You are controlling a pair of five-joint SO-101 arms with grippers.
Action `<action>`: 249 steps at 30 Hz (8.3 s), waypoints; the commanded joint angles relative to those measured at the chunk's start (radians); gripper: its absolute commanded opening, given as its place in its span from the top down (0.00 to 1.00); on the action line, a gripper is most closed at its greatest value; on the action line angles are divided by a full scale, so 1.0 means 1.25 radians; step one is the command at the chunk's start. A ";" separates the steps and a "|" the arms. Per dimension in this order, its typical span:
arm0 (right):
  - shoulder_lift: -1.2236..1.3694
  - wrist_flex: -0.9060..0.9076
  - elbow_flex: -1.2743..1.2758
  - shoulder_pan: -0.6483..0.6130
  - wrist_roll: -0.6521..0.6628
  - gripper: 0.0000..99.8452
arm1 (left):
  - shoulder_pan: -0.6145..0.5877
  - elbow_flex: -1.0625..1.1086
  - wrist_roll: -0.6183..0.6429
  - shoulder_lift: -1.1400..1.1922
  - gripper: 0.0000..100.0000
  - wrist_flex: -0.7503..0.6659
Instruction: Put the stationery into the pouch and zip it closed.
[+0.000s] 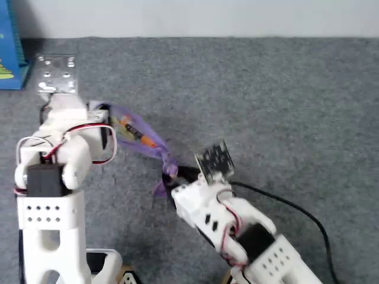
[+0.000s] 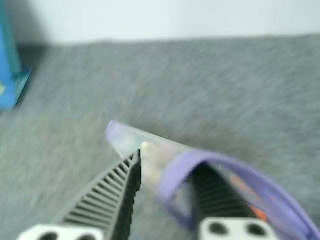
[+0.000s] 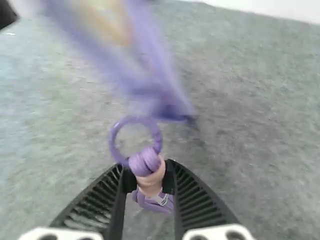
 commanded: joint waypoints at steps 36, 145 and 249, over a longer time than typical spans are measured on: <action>-0.301 0.099 -0.020 0.056 0.055 0.99 | 0.183 0.424 -0.344 -0.534 0.75 0.081; -0.293 -0.386 0.147 0.547 0.021 0.99 | 0.336 0.770 -0.245 -0.594 0.99 -0.257; -0.125 -0.111 0.043 0.516 0.066 0.99 | 0.335 0.776 -0.247 -0.594 0.99 -0.254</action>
